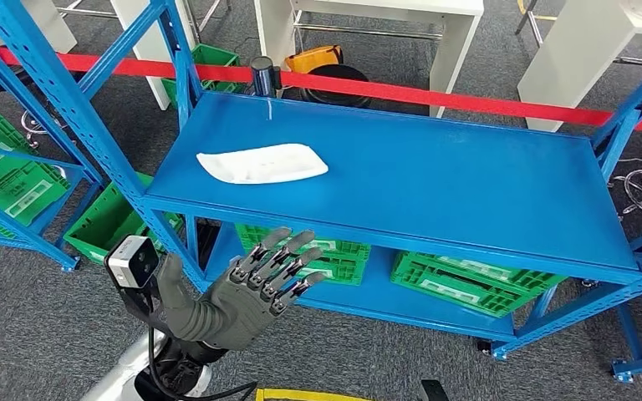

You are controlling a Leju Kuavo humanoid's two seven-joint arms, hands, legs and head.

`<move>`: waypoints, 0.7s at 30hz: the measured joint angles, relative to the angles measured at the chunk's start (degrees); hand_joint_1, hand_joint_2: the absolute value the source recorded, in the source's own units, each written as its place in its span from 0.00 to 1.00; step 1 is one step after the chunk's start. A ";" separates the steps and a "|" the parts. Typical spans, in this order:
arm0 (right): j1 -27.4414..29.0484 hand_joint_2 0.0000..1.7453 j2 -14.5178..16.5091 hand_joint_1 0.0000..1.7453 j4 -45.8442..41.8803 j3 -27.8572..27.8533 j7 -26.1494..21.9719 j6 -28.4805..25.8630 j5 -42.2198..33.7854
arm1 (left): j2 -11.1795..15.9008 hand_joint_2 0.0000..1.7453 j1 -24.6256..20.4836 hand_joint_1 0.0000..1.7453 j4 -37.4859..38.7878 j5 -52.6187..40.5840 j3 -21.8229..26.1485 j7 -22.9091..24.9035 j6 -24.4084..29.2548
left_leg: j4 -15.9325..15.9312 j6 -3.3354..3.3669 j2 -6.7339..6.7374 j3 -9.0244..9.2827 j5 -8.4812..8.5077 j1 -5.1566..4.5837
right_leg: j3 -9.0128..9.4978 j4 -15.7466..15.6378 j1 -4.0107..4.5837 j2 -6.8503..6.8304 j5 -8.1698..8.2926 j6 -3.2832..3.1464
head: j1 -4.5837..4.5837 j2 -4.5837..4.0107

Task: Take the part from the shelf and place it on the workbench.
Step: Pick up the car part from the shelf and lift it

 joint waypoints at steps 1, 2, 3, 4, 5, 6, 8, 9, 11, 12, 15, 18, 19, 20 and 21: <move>-0.01 0.00 -0.05 0.00 0.00 0.00 0.00 -0.07 -0.02 | -0.01 0.00 0.00 0.00 0.00 0.00 -0.02 -0.01 -0.01 | 0.00 -0.10 -0.10 0.71 -0.56 -0.02 | 0.42 -3.41 0.01 -0.01 2.21 0.58 | 0.01 0.00; 0.01 0.00 -0.11 0.00 0.01 0.00 0.00 -0.13 -0.04 | -0.01 0.00 0.00 0.00 0.02 0.00 -0.05 -0.01 -0.03 | 0.02 -0.26 -0.17 1.30 -1.11 -0.06 | 1.12 -7.13 0.05 -0.03 5.46 1.01 | 0.01 0.00; 0.00 0.00 -0.17 0.00 0.02 0.00 0.00 -0.19 -0.08 | -0.01 0.00 0.01 0.00 0.06 0.00 -0.08 -0.02 -0.04 | 0.14 -0.47 -0.27 1.75 -1.63 -0.14 | 1.71 -10.23 0.14 -0.06 8.16 0.94 | 0.00 0.00; 0.00 0.00 -0.22 0.00 0.03 0.00 0.00 -0.24 -0.10 | -0.01 0.00 0.01 0.00 0.10 0.00 -0.09 -0.04 -0.04 | 0.26 -0.75 -0.35 1.93 -2.07 -0.23 | 2.21 -12.15 0.27 -0.07 10.28 0.46 | -0.02 0.00; -0.01 0.00 -0.26 0.00 0.04 0.00 0.00 -0.27 -0.13 | 0.00 0.00 0.01 0.00 0.15 -0.01 -0.10 -0.06 -0.06 | 0.42 -1.01 -0.42 2.00 -2.38 -0.32 | 2.43 -12.90 0.38 -0.08 11.38 -0.28 | -0.02 0.00; -0.08 0.00 -0.26 0.00 0.04 0.00 -0.01 -0.30 -0.14 | -0.01 0.00 -0.01 0.00 0.17 -0.02 -0.09 -0.09 -0.08 | 0.55 -1.25 -0.48 2.06 -2.62 -0.41 | 2.63 -13.04 0.40 -0.07 11.45 -1.02 | -0.02 0.00; -0.18 0.00 -0.16 0.00 -0.02 -0.01 -0.03 -0.33 -0.15 | -0.01 0.00 -0.10 0.00 0.17 -0.05 -0.01 -0.15 -0.12 | 1.29 -1.79 -0.22 1.91 -3.30 -0.46 | 3.33 -13.24 -0.08 -0.06 11.64 -1.62 | -0.03 0.00; -0.26 0.00 -0.14 0.00 -0.04 -0.01 -0.04 -0.33 -0.15 | 0.00 0.00 -0.18 0.00 0.17 -0.05 0.05 -0.16 -0.15 | 2.77 -2.25 0.13 1.23 -4.10 -0.36 | 3.72 -13.33 -0.35 -0.05 11.55 -1.84 | -0.10 0.00; -0.39 0.00 -0.17 0.00 -0.07 -0.01 -0.04 -0.35 -0.15 | 0.02 0.00 -0.25 0.00 0.17 -0.05 0.12 -0.16 -0.19 | 9.10 -3.41 1.04 -2.22 -6.84 0.29 | 4.22 -13.44 -0.52 -0.06 11.21 -2.32 | -0.26 0.00; -0.41 0.00 -0.16 0.00 -0.07 0.00 -0.04 -0.33 -0.15 | 0.03 0.00 -0.23 0.00 0.19 -0.05 0.13 -0.16 -0.20 | 12.88 -3.91 1.36 -4.51 -8.27 0.73 | 4.30 -13.43 -0.51 -0.07 11.07 -2.50 | -0.30 0.00; -0.37 0.00 -0.15 0.00 -0.07 0.00 -0.04 -0.34 -0.15 | 0.07 0.00 -0.14 0.00 0.21 -0.07 0.13 -0.15 -0.20 | 15.35 -4.57 1.81 -7.27 -7.63 1.56 | 4.60 -13.43 -0.49 -0.05 10.75 -2.53 | -0.30 0.00; -0.38 0.00 -0.04 0.00 -0.07 0.00 -0.04 -0.34 -0.15 | 0.08 0.00 -0.25 0.00 0.22 -0.06 0.17 -0.15 -0.20 | 4.08 -3.68 1.99 -2.34 -1.65 1.44 | 5.24 -13.51 -0.41 0.02 10.48 -2.24 | -0.27 0.00; -0.39 0.00 0.03 0.00 -0.07 0.00 -0.04 -0.34 -0.15 | 0.07 0.00 -0.32 0.00 0.21 -0.06 0.19 -0.16 -0.21 | 1.63 -3.27 2.02 -1.17 -0.97 1.20 | 5.31 -13.54 -0.41 0.02 10.41 -2.06 | -0.28 0.00; -0.38 0.00 0.10 0.00 -0.07 0.00 -0.04 -0.34 -0.15 | 0.07 0.00 -0.37 0.00 0.21 -0.05 0.21 -0.16 -0.21 | 0.53 -2.82 2.01 -0.67 -0.86 0.94 | 5.34 -13.57 -0.45 -0.02 10.34 -1.76 | -0.27 0.00; -0.38 0.00 0.17 0.00 -0.07 0.00 -0.04 -0.33 -0.15 | 0.08 0.00 -0.39 0.00 0.20 -0.05 0.22 -0.17 -0.21 | 0.40 -2.46 1.95 -0.62 -1.07 0.72 | 5.39 -13.67 -0.44 -0.07 10.32 -1.40 | -0.27 0.00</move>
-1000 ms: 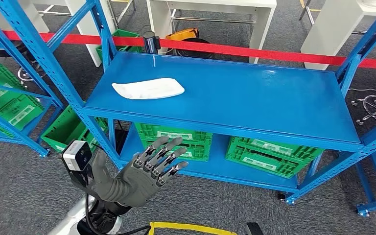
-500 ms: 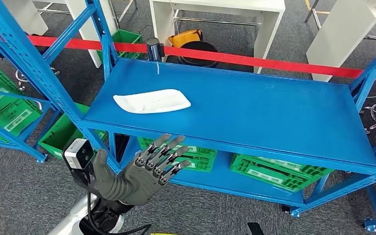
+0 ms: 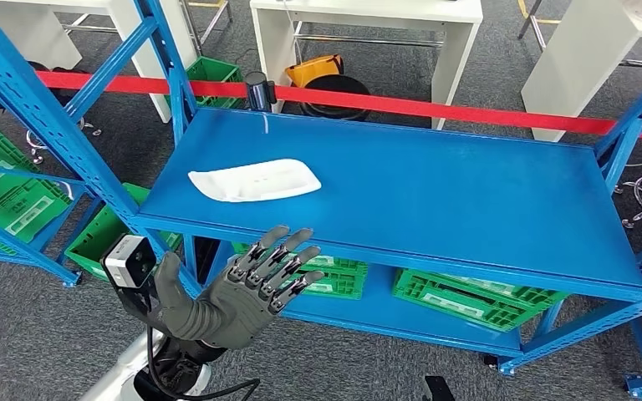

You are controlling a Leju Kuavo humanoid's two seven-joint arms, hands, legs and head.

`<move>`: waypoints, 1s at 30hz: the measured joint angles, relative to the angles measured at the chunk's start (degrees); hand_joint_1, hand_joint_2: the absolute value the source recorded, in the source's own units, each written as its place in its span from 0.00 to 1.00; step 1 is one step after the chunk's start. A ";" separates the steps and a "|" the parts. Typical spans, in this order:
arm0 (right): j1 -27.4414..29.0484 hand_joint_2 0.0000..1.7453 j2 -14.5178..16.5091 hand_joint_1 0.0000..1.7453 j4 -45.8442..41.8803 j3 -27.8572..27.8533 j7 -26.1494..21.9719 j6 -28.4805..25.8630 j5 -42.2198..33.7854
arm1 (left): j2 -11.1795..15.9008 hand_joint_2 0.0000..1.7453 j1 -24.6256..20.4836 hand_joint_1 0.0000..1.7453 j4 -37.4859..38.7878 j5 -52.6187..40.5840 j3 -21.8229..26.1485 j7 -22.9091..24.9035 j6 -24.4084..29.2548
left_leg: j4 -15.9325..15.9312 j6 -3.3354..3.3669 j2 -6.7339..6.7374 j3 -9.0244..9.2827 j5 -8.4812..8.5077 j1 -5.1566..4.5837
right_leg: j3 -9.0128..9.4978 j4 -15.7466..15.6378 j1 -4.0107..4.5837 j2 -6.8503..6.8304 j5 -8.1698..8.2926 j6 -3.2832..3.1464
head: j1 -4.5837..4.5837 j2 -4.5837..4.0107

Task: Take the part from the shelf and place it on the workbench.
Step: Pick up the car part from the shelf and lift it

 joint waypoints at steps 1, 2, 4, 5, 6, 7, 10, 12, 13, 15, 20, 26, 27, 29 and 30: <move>-0.01 0.00 0.04 0.00 0.00 0.00 0.00 0.00 0.00 | -0.02 0.00 0.00 0.00 -0.02 -0.01 0.01 0.00 0.00 | -0.39 0.41 -0.08 0.36 0.40 -0.01 | 0.07 -0.06 -0.04 -0.08 -0.02 0.34 | -0.01 0.00; -0.01 0.00 0.07 0.00 0.00 0.00 0.00 0.00 0.00 | -0.05 0.00 -0.02 0.00 -0.02 0.00 0.01 0.00 0.01 | -0.93 0.77 -0.08 0.80 0.92 0.05 | 0.02 0.15 -0.02 -0.17 -0.18 0.58 | 0.03 0.00; -0.04 0.00 0.07 0.00 0.00 0.01 0.00 0.00 0.00 | -0.17 0.00 -0.12 0.00 -0.03 0.01 -0.02 0.01 -0.01 | -1.97 1.25 -0.02 1.64 1.71 0.26 | -1.32 3.16 0.06 -0.28 -1.90 0.43 | 0.13 0.00; -0.01 0.00 0.00 0.00 0.00 0.01 0.00 0.00 0.00 | -0.21 0.00 -0.13 0.00 -0.01 0.01 -0.07 0.01 -0.01 | -2.12 1.34 -0.01 1.68 1.83 0.20 | -2.93 6.59 0.04 -0.30 -3.53 0.18 | 0.18 0.00; 0.03 0.00 -0.07 0.00 0.01 0.01 0.00 0.00 0.00 | -0.22 0.00 -0.11 0.00 0.03 0.00 -0.11 0.01 -0.02 | -2.11 1.43 -0.04 1.62 1.88 0.12 | -4.76 10.53 0.02 -0.30 -5.20 0.01 | 0.20 0.00; 0.08 0.00 -0.16 0.00 0.01 0.00 0.00 0.00 0.00 | -0.22 0.00 -0.04 0.00 0.06 -0.01 -0.16 0.02 -0.02 | -2.07 1.44 -0.09 1.54 1.88 0.03 | -6.35 13.92 0.01 -0.30 -6.38 0.05 | 0.21 0.00; 0.11 0.00 -0.36 0.00 0.02 0.00 0.00 0.00 0.00 | -0.20 0.00 0.09 0.00 0.10 -0.01 -0.28 0.02 -0.02 | -1.76 1.28 -0.27 1.44 1.69 -0.04 | -5.32 12.26 -0.10 -0.34 -5.06 1.35 | 0.21 0.00; 0.00 0.00 -0.44 0.00 0.02 0.00 0.00 0.02 0.00 | -0.21 0.00 0.09 0.00 0.10 -0.01 -0.30 0.01 0.01 | -0.98 0.71 -0.39 1.24 0.90 -0.17 | -1.15 4.37 -0.21 -0.43 -2.77 1.93 | 0.23 0.00; -0.05 0.00 -0.46 0.00 0.01 0.00 -0.01 0.04 0.00 | -0.22 0.00 0.08 0.00 0.10 -0.03 -0.28 0.01 0.04 | -0.58 0.35 -0.45 1.07 0.28 -0.29 | 0.39 1.75 -0.22 -0.44 -2.31 1.68 | 0.22 0.00; -0.04 0.00 -0.44 0.00 0.00 0.00 -0.02 0.11 0.00 | -0.26 0.00 0.06 0.00 0.09 -0.06 -0.25 0.00 0.08 | -0.12 -0.21 -0.46 0.91 -0.65 -0.43 | 1.37 0.55 0.03 -0.42 -2.66 0.60 | 0.19 0.00; 0.05 0.00 -0.37 0.00 0.00 0.00 -0.02 0.75 -0.24 | -0.28 0.00 -0.03 0.00 0.04 -0.14 -0.29 0.17 -0.12 | 4.16 -1.45 -0.25 -0.44 -3.14 0.21 | 2.63 0.48 -0.36 -0.40 -2.38 -0.64 | 0.13 0.00; 0.47 0.00 -0.28 0.00 0.00 0.00 -0.03 0.93 -0.90 | -0.23 0.00 -0.07 0.00 0.06 -0.14 -0.44 0.84 -0.22 | 14.41 -1.75 -0.11 -8.84 -3.69 0.64 | 3.92 0.48 0.03 -0.07 -3.85 -0.95 | 0.14 0.00; 0.50 0.00 -0.21 0.00 0.00 0.00 -0.04 0.95 -0.96 | -0.23 0.00 -0.12 0.00 0.06 -0.14 -0.44 0.89 -0.25 | 10.70 -1.17 -0.16 -7.63 -0.89 0.50 | 4.46 0.44 0.14 0.05 -4.24 -0.90 | 0.14 0.00; 0.47 0.00 0.15 0.00 0.00 -0.01 -0.08 1.03 -1.11 | -0.23 0.00 -0.32 0.00 0.06 -0.12 -0.44 0.92 -0.33 | 3.73 0.30 -0.25 -4.74 2.96 -0.08 | 5.16 0.29 0.36 0.29 -5.01 -0.67 | 0.24 0.00; 0.47 0.00 0.38 0.00 0.00 -0.01 -0.10 1.07 -1.15 | -0.22 0.00 -0.44 0.00 0.06 -0.11 -0.45 0.95 -0.36 | 1.92 0.87 -0.24 -3.87 3.62 -0.39 | 5.29 0.19 0.35 0.36 -5.32 -0.45 | 0.30 0.00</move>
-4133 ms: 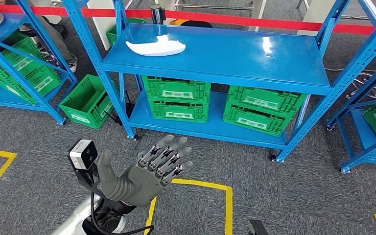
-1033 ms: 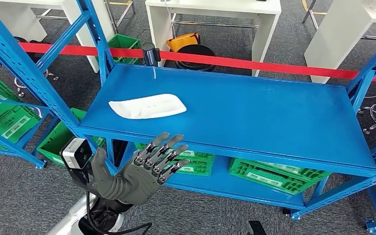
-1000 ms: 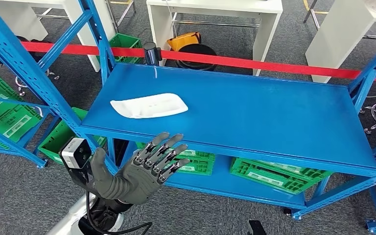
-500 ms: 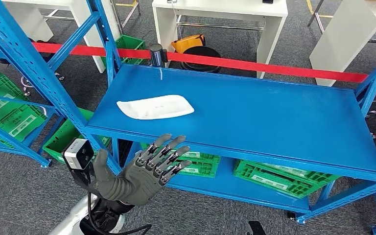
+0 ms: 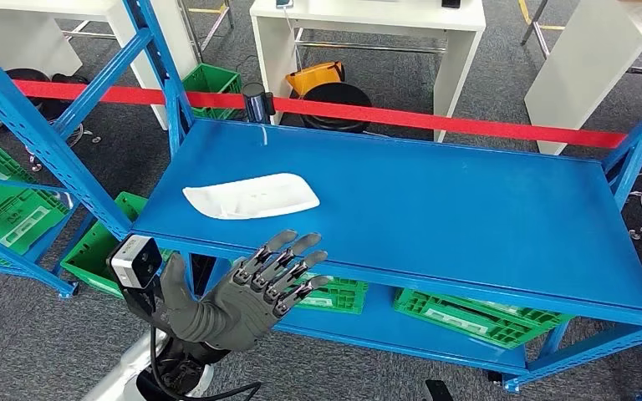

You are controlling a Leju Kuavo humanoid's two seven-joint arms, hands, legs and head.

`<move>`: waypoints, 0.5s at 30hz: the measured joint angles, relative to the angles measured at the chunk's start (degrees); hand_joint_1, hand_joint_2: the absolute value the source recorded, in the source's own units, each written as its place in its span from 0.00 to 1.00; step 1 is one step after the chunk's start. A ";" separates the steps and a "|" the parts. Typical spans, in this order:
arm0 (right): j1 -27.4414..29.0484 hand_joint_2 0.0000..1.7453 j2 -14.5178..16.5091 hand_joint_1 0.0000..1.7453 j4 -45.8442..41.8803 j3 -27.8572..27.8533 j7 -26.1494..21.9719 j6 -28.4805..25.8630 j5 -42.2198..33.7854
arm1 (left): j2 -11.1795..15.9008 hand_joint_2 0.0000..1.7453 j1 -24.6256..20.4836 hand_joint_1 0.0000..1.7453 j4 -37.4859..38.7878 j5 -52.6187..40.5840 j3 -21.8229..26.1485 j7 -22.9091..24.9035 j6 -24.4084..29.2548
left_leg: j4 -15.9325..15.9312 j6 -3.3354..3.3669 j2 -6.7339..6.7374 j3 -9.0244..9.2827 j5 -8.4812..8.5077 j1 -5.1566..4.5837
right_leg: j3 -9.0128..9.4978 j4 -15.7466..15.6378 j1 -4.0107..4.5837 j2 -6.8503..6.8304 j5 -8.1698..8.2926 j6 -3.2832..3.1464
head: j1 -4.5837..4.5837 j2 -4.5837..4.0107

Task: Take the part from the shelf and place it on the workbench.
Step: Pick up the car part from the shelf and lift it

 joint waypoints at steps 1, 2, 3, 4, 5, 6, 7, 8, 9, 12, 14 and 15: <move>0.02 0.00 0.21 0.00 0.00 0.00 -0.02 0.04 -0.07 | 0.01 0.00 -0.11 0.00 0.00 0.02 0.00 0.02 -0.01 | -0.61 0.34 0.04 0.39 -0.26 -0.31 | 0.02 -0.20 -0.11 0.02 -0.31 0.31 | 0.03 0.00; 0.03 0.00 0.31 0.00 0.00 0.00 -0.02 0.10 -0.17 | 0.01 0.00 -0.19 0.00 -0.01 0.03 0.01 0.02 0.00 | -0.98 0.47 0.11 0.62 -0.62 -0.50 | 0.25 -0.58 -0.16 -0.03 -0.58 0.64 | -0.03 0.00; 0.07 0.00 0.49 0.00 -0.02 0.01 0.05 0.17 -0.27 | 0.01 0.00 -0.19 0.00 -0.05 0.03 0.04 0.02 0.01 | -1.76 0.56 0.06 1.29 -0.81 -0.40 | 0.63 -0.87 -0.27 -0.15 -0.81 0.91 | -0.06 0.00; 0.09 0.00 0.56 0.00 -0.04 0.02 0.25 0.31 -0.39 | 0.01 0.00 -0.19 0.00 -0.08 0.03 0.06 0.01 -0.01 | -2.78 0.70 0.02 2.27 -1.07 -0.31 | 0.84 -0.64 -0.27 -0.31 -1.01 1.11 | -0.05 0.00; 0.08 0.00 0.63 0.00 -0.06 0.02 0.71 0.56 -0.50 | -0.01 0.00 -0.21 0.00 -0.10 0.02 0.08 0.00 -0.03 | -3.78 0.95 0.00 3.42 -1.20 -0.16 | 0.34 0.80 -0.19 -0.43 -1.40 1.13 | -0.02 0.00; 0.09 0.00 0.67 0.00 -0.07 0.03 1.32 0.81 -0.58 | -0.02 0.00 -0.21 0.00 -0.09 0.02 0.08 0.00 -0.04 | -4.51 1.15 0.01 4.55 -1.37 0.00 | -1.16 3.66 -0.19 -0.52 -2.06 1.05 | 0.06 0.00; 0.12 0.00 0.67 0.00 -0.04 0.03 1.94 1.06 -0.65 | -0.01 0.00 -0.20 0.00 -0.01 -0.03 0.05 0.01 -0.05 | -4.72 1.37 0.01 5.36 -1.82 -0.12 | -3.72 7.59 -0.18 -0.57 -2.90 0.98 | 0.12 0.00; 0.23 0.00 0.66 0.00 0.01 0.03 2.48 1.25 -0.71 | -0.01 0.00 -0.13 0.00 0.06 -0.08 0.01 0.03 -0.03 | -4.69 1.47 -0.03 6.00 -2.33 -0.16 | -6.72 11.61 -0.23 -0.57 -3.64 0.99 | 0.12 0.00; 0.43 0.00 0.64 0.00 0.07 0.04 2.80 1.33 -0.75 | 0.01 0.00 -0.02 0.00 0.14 -0.13 -0.05 0.04 -0.01 | -4.64 1.42 -0.16 6.68 -2.95 -0.18 | -9.34 14.44 -0.28 -0.57 -3.66 1.28 | 0.13 0.00; 0.90 0.00 0.58 0.00 0.31 0.05 3.17 1.51 -0.75 | 0.06 0.00 0.11 0.00 0.32 -0.19 -0.29 0.05 -0.01 | -4.43 0.91 -0.56 9.50 -5.35 -0.07 | -10.94 9.88 -0.72 -0.67 2.40 3.56 | 0.13 0.00; 0.90 0.00 0.60 0.00 0.43 0.06 3.19 1.58 -0.73 | 0.09 0.00 0.11 0.00 0.47 -0.19 -0.45 0.05 -0.01 | -4.23 0.24 -0.62 11.22 -7.33 -0.16 | -8.46 2.69 -0.89 -0.99 6.59 4.06 | 0.13 0.00; 0.85 0.00 0.65 0.00 0.46 0.07 3.19 1.62 -0.73 | 0.11 0.00 0.11 0.00 0.52 -0.19 -0.51 0.05 -0.01 | -4.13 -0.07 -0.64 11.77 -8.19 -0.24 | -7.50 0.79 -0.84 -1.10 7.21 3.51 | 0.12 0.00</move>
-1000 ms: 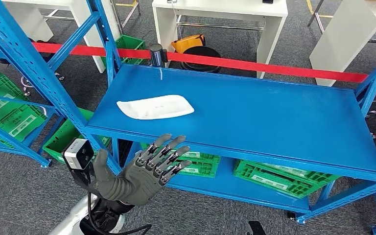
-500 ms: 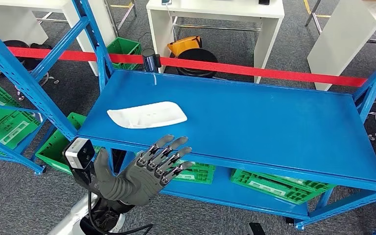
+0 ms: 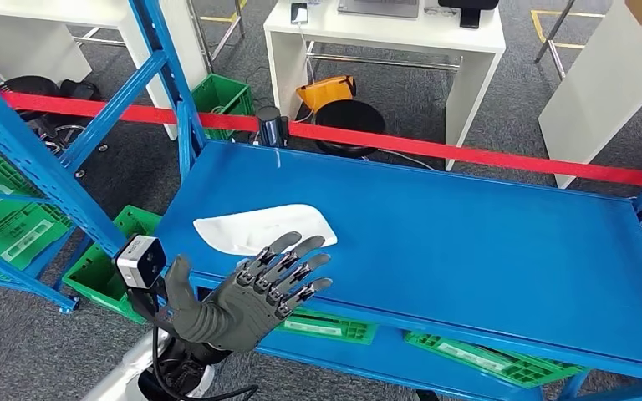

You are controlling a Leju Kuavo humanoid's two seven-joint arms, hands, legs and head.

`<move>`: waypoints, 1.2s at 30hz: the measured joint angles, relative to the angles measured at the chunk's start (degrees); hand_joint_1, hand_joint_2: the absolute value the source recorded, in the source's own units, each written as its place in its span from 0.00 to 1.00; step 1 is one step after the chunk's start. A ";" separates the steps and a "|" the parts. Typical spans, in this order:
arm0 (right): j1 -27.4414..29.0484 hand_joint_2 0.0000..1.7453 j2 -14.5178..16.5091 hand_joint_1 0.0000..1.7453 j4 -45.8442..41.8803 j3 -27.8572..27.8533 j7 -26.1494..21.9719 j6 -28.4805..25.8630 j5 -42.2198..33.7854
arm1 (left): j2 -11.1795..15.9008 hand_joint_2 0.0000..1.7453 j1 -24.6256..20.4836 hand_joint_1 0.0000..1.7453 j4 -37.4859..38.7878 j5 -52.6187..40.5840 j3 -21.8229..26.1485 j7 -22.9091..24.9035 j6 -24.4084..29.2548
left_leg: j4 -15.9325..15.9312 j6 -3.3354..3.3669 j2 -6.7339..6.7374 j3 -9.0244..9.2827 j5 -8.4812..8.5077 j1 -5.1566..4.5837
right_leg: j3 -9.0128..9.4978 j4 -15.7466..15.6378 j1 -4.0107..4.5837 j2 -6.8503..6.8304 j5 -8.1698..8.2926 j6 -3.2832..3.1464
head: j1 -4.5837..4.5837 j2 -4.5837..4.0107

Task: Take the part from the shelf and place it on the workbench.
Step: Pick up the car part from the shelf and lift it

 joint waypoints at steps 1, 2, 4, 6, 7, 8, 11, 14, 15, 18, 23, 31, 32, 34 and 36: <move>-0.05 0.00 0.05 0.00 0.03 0.02 0.01 0.04 0.00 | 0.02 0.00 0.00 0.00 0.03 -0.01 -0.05 0.00 -0.01 | 0.06 -0.27 -0.02 0.34 -0.75 -0.07 | 0.53 -0.38 0.20 -0.06 -0.40 -0.93 | -0.08 0.00; -0.14 0.00 0.10 0.00 0.05 0.03 0.02 0.07 0.00 | 0.03 0.00 -0.03 0.00 0.04 -0.01 -0.09 0.00 -0.01 | 0.06 -0.48 0.00 0.70 -1.37 -0.01 | 0.83 -0.41 0.43 0.02 -1.13 -1.85 | -0.14 0.00; -0.23 0.00 0.15 0.00 0.03 0.02 0.03 0.10 0.01 | -0.03 0.00 -0.14 0.00 -0.07 0.00 -0.07 -0.01 -0.04 | 0.42 -0.96 0.22 1.46 -2.39 0.29 | 1.82 -0.28 0.34 0.24 -2.40 -3.16 | -0.24 0.00; -0.31 0.00 0.19 0.00 0.01 0.01 0.02 0.12 0.01 | -0.06 0.00 -0.29 0.00 -0.25 0.02 -0.04 -0.02 -0.07 | 4.81 -1.72 0.53 -0.53 -3.59 0.66 | 3.45 -0.47 -0.01 0.45 -3.72 -3.99 | -0.31 0.00; -0.29 0.00 0.16 0.00 0.02 0.01 0.00 0.12 0.01 | -0.02 0.00 -0.28 0.00 -0.28 0.01 -0.07 -0.03 -0.08 | 9.13 -2.16 0.65 -3.37 -4.39 0.86 | 4.29 -0.56 0.00 0.50 -4.45 -4.21 | -0.37 0.00; -0.23 0.00 0.19 0.00 0.03 0.02 0.01 0.13 0.00 | 0.06 0.00 -0.23 0.00 -0.30 0.01 -0.10 -0.03 -0.07 | 13.86 -2.53 0.70 -7.00 -5.15 1.08 | 5.16 -0.63 -0.01 0.51 -5.21 -4.33 | -0.39 0.00; 0.19 0.00 0.22 0.00 0.12 0.02 0.02 0.13 0.00 | 0.28 0.00 -0.06 0.00 -0.28 0.00 -0.20 -0.02 -0.03 | 19.22 -2.80 0.80 -15.24 -1.70 1.52 | 8.02 -0.79 -0.04 0.67 -7.77 -4.20 | -0.43 0.00; 0.26 0.00 0.36 0.00 0.19 0.03 0.02 0.13 0.00 | 0.45 0.00 -0.01 0.00 -0.28 0.01 -0.21 -0.03 -0.02 | 8.05 -1.74 0.93 -14.52 8.67 1.27 | 11.34 -1.56 -0.06 0.80 -10.22 -3.91 | -0.33 0.00; 0.18 0.00 0.45 0.00 0.19 0.03 0.04 0.14 0.00 | 0.51 0.00 -0.01 0.00 -0.29 -0.01 -0.20 -0.03 -0.03 | 5.01 -1.28 1.06 -13.61 10.16 0.96 | 12.42 -2.27 -0.09 0.83 -10.85 -3.67 | -0.30 0.00; -0.10 0.00 0.71 0.00 0.19 0.09 0.81 0.64 -0.07 | 0.49 0.00 -0.10 0.00 -0.38 -0.01 -0.16 -0.02 -0.02 | 2.41 -0.21 1.17 -10.94 9.62 0.24 | 15.81 -5.35 -0.16 0.92 -11.25 -2.32 | -0.31 0.00; -0.54 0.00 0.54 0.00 0.20 0.76 2.61 1.93 -0.32 | 0.29 0.00 -0.22 0.00 -0.44 0.14 -0.22 0.05 0.00 | -0.58 0.90 0.98 -7.05 7.92 0.54 | 9.45 5.68 0.09 0.43 -14.38 -2.37 | -0.21 0.00; 2.47 0.00 0.18 0.00 0.77 1.62 4.73 2.42 -2.12 | 0.44 0.00 1.18 0.00 0.05 0.24 -0.34 0.64 -0.27 | 0.25 -0.50 -0.24 -2.44 2.14 0.04 | 0.62 -0.41 0.16 0.01 -0.60 -0.61 | -0.22 0.00; 2.73 0.00 0.21 0.00 0.84 1.73 4.90 2.43 -2.24 | 0.44 0.00 1.21 0.00 0.14 0.27 -0.36 0.72 -0.31 | 0.42 -0.79 -0.17 -2.44 1.56 -0.07 | 0.79 -0.64 0.29 0.08 -0.53 -1.43 | -0.24 0.00; 3.07 0.00 0.35 0.00 0.90 1.94 4.96 2.43 -2.27 | 0.42 0.00 1.17 0.00 0.15 0.30 -0.36 0.78 -0.42 | 0.68 -1.33 0.11 -2.31 0.76 0.11 | 0.89 -0.67 0.21 0.48 -1.06 -2.63 | -0.25 0.00; 3.25 0.00 0.43 0.00 0.97 2.11 4.98 2.43 -2.27 | 0.41 0.00 1.07 0.00 0.14 0.29 -0.31 0.79 -0.54 | 3.30 -2.03 0.37 -3.53 -0.78 0.38 | 1.13 -0.79 -0.07 0.77 -1.42 -3.39 | -0.29 0.00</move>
